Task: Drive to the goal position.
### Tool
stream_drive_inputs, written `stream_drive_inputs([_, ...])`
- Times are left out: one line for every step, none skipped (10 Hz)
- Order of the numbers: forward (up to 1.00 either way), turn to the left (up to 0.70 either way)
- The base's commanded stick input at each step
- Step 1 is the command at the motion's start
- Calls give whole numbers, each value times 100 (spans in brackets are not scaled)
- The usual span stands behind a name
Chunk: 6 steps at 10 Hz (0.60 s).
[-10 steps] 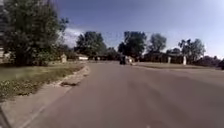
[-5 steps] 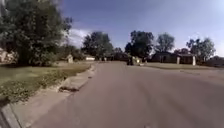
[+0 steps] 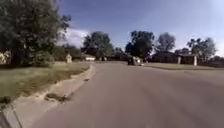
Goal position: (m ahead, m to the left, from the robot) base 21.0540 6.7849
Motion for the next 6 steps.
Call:
stream_drive_inputs([100,0])
stream_drive_inputs([100,0])
stream_drive_inputs([100,0])
stream_drive_inputs([100,0])
stream_drive_inputs([100,0])
stream_drive_inputs([100,4])
